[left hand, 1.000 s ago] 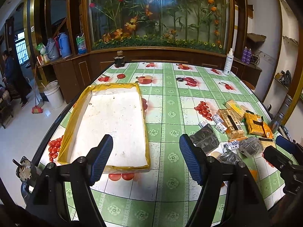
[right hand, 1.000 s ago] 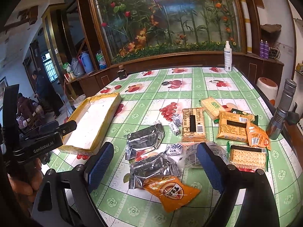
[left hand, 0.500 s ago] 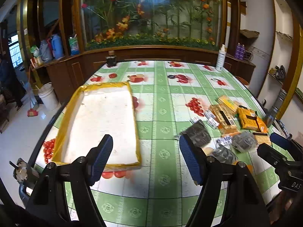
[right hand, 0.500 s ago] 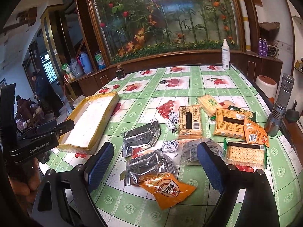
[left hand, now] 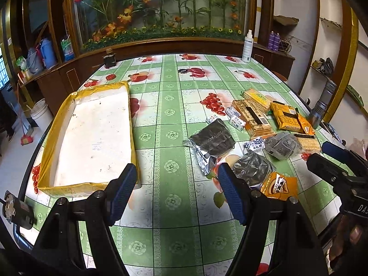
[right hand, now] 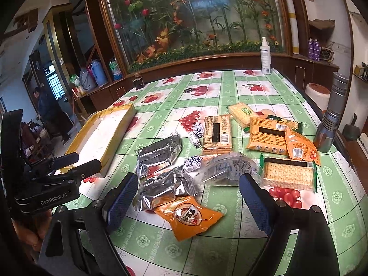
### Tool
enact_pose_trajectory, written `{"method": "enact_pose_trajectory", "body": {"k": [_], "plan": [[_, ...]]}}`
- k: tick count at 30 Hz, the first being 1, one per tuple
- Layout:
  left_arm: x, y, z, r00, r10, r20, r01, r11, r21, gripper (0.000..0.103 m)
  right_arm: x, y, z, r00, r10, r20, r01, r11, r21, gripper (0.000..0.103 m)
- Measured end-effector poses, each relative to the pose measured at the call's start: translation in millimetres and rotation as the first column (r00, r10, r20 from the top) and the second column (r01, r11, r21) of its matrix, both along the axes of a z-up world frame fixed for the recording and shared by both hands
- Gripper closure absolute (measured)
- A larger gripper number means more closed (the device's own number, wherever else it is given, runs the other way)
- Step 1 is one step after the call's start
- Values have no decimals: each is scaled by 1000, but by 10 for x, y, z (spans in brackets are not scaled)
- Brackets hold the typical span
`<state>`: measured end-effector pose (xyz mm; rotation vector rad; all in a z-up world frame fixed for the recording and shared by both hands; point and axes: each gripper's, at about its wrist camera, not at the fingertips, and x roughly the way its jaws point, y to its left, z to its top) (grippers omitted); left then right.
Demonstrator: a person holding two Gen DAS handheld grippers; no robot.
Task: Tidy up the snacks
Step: 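Move both tools toward the silver foil packets in the snack pile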
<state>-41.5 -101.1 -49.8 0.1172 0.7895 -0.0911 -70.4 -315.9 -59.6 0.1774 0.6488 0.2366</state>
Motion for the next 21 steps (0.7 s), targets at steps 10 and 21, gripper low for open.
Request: {"method": "enact_pose_trajectory", "body": {"k": [10, 21], "plan": [[68, -51, -95, 1000, -13, 1, 13, 1000, 11, 31, 7, -80, -30, 999, -11, -40, 11, 1000, 3, 12], [482, -249, -288, 991, -103, -80, 105, 994, 24, 31, 235, -195, -210, 994, -48, -103, 48, 999, -6, 12]]}}
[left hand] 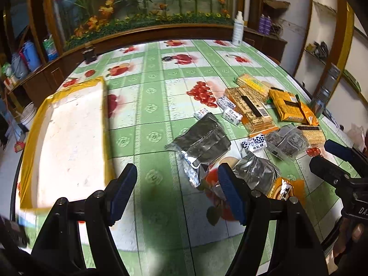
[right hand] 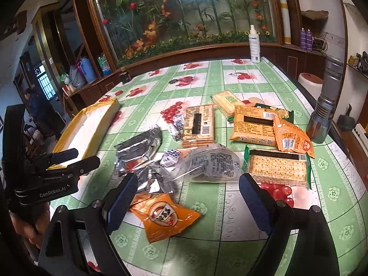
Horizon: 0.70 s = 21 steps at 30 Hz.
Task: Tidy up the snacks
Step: 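Move both tools toward the silver foil packets in the snack pile, then grasp a silver foil packet with the left tool while the right tool grasps the clear snack bag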
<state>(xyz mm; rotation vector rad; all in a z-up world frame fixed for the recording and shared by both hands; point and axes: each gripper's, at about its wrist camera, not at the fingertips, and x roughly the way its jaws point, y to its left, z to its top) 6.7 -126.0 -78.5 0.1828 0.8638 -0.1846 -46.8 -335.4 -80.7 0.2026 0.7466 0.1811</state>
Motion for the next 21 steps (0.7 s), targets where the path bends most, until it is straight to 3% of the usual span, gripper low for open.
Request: {"method": "enact_pose_trajectory", "body": {"k": [4, 16, 21], "plan": [[239, -67, -93, 997, -48, -61, 47, 999, -13, 31, 144, -56, -57, 1000, -9, -16, 9, 1000, 2, 12], [642, -308, -243, 975, -189, -115, 194, 981, 30, 31, 557, 40, -248, 996, 9, -93, -13, 999, -46, 12], [695, -360, -280, 963, -241, -117, 243, 970, 1, 30, 672, 47, -372, 992, -5, -130, -6, 996, -86, 11]]}}
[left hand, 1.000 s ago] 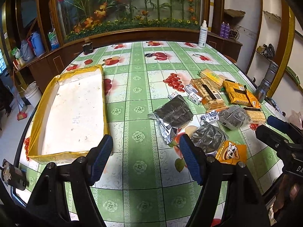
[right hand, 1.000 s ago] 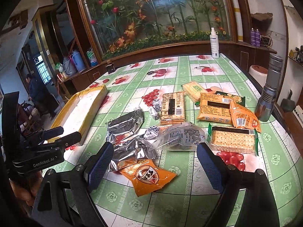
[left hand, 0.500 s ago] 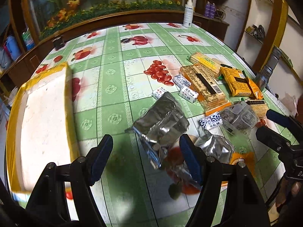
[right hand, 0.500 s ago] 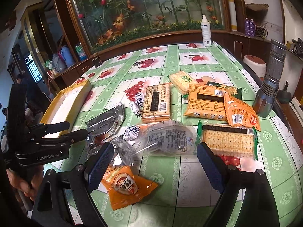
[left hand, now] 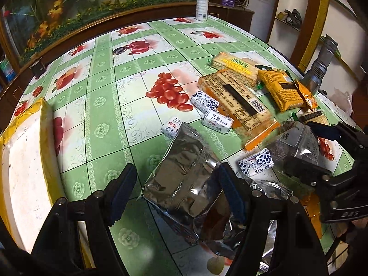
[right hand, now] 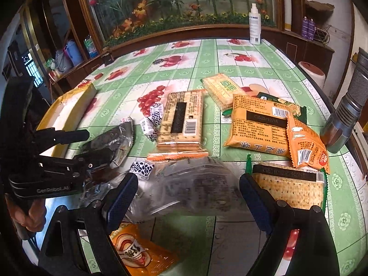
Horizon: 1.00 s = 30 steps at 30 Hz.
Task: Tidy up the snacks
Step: 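Grasp a silver foil packet with the left tool while the right tool grasps the clear snack bag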
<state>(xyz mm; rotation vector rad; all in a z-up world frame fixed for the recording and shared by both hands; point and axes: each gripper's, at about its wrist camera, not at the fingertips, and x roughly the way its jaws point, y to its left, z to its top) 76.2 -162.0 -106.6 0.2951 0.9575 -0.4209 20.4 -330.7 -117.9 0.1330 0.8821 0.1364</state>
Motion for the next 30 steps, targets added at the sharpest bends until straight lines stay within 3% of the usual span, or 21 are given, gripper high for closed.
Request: {"method": "enact_pose_trajectory", "body": {"k": [6, 9, 13, 17, 22, 30], "plan": [[8, 94, -39, 990, -107, -91, 96, 989, -112, 29, 59, 78, -20, 1000, 20, -12, -21, 996, -81, 10], [29, 74, -126, 983, -152, -108, 143, 986, -82, 29, 60, 118, -29, 999, 42, -16, -44, 993, -110, 9], [63, 0, -178, 992, -111, -66, 112, 994, 9, 26, 70, 117, -28, 999, 45, -7, -45, 993, -109, 9], [75, 14, -193, 994, -93, -53, 93, 996, -3, 27, 70, 120, -28, 999, 53, -2, -53, 993, -108, 15], [13, 72, -179, 997, -70, -30, 69, 998, -13, 45, 49, 120, -3, 998, 57, 13, -55, 993, -103, 22], [-44, 247, -45, 1000, 14, -5, -15, 998, -65, 45, -63, -12, 97, 999, 32, 42, -32, 999, 7, 30]]}}
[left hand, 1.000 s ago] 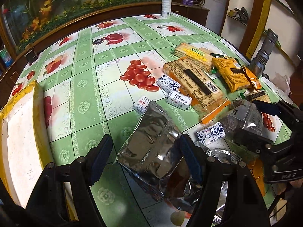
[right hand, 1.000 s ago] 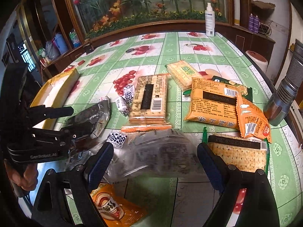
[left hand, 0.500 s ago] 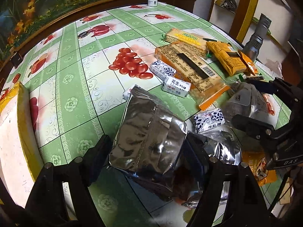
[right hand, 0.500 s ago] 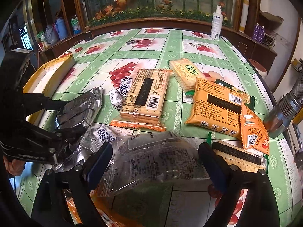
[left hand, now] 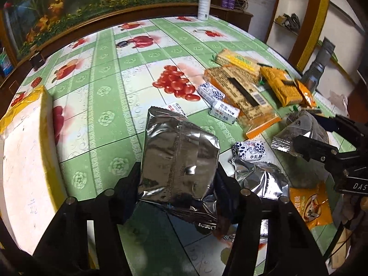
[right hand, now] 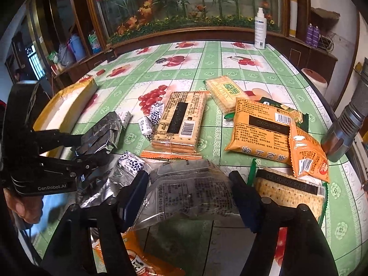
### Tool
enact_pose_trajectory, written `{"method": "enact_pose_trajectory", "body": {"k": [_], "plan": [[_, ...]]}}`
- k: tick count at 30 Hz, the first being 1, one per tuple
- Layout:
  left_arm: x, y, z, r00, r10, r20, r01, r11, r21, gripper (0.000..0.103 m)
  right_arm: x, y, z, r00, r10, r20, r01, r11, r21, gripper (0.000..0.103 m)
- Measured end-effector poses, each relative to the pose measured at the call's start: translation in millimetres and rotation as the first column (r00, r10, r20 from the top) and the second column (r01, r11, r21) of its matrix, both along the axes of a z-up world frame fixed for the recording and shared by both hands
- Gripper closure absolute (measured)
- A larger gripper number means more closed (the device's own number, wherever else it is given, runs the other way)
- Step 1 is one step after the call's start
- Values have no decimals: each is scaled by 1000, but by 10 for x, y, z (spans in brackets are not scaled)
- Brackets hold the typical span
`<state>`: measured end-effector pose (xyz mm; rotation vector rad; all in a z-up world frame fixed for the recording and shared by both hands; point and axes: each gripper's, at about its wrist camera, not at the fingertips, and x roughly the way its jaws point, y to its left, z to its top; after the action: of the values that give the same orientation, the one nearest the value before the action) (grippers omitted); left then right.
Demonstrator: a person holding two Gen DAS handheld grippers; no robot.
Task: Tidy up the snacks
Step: 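Grasp a silver foil packet with the left tool while the right tool grasps the clear snack bag, then carry both packets over the yellow-rimmed tray and open both tools to drop them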
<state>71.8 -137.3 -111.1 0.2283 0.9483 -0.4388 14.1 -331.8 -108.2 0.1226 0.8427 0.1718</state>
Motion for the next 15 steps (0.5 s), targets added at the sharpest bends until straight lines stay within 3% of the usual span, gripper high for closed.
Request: {"method": "enact_pose_trajectory", "body": {"k": [7, 15], "plan": [[-163, 262, 298, 987, 140, 73, -138, 990, -41, 45, -127, -1, 259, 997, -3, 71, -1, 998, 60, 30], [-323, 687, 529, 942, 300, 150, -297, 954, -44, 45, -143, 220, 453, 992, 44, 117, -55, 994, 97, 30]]}}
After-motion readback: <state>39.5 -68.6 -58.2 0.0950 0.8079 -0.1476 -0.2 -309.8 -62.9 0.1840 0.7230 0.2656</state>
